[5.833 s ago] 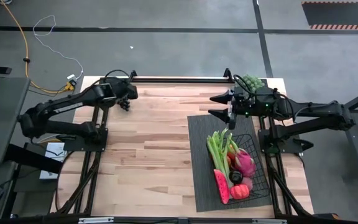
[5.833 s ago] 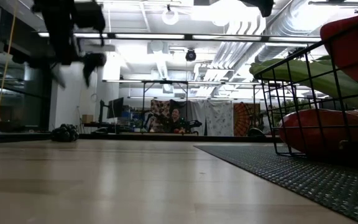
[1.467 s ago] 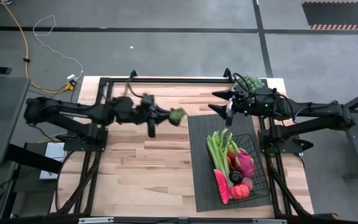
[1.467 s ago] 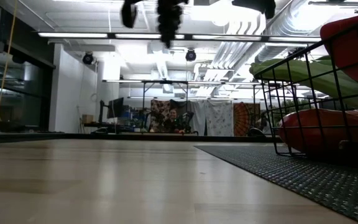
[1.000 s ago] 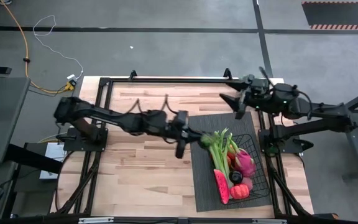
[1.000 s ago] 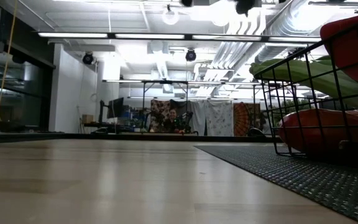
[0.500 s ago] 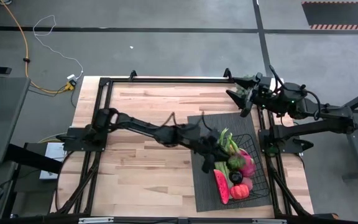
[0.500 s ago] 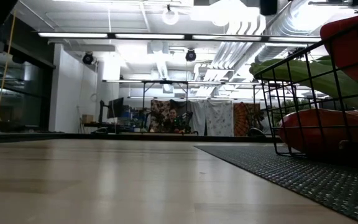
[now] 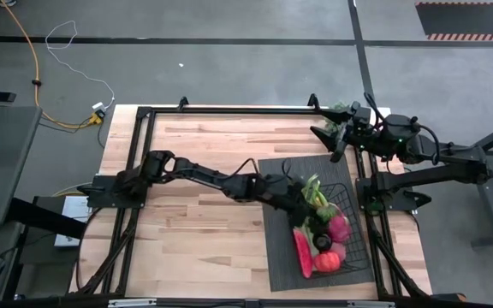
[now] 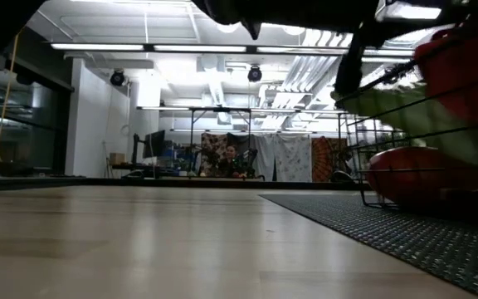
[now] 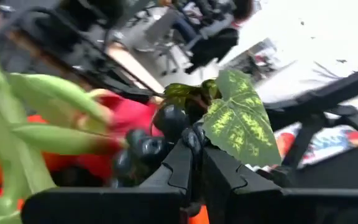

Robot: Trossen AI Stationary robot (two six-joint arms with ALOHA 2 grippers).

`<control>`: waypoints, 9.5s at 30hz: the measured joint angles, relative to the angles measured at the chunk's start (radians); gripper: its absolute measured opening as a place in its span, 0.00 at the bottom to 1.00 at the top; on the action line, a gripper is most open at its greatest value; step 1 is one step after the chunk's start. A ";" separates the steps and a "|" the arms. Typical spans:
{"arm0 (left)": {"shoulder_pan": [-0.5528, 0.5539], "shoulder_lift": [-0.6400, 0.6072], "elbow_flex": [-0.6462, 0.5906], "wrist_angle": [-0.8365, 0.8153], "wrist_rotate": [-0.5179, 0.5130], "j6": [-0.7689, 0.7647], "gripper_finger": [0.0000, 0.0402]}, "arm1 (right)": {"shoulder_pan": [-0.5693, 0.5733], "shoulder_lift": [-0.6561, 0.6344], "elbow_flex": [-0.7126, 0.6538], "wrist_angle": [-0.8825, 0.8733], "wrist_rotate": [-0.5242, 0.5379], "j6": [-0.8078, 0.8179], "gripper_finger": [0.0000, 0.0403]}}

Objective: Build produce basket
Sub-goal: Put the bunch of grapes into the black wire basket, then return to Home Position

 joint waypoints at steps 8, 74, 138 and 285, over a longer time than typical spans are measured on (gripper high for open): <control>0.047 -0.001 0.000 -0.022 0.045 -0.013 0.12 | 0.000 0.000 0.000 -0.004 0.007 -0.015 0.75; 0.274 -0.684 -0.187 -0.505 -0.165 0.674 0.59 | 0.000 0.000 0.000 -0.018 0.034 -0.034 0.75; 0.214 -1.885 -1.262 -0.214 -0.265 0.707 0.01 | 0.000 0.003 0.000 -0.120 -0.327 0.159 0.75; 0.160 -2.217 -1.705 -0.276 -0.274 0.674 0.01 | 0.133 -0.731 -0.911 0.150 -0.283 0.290 0.00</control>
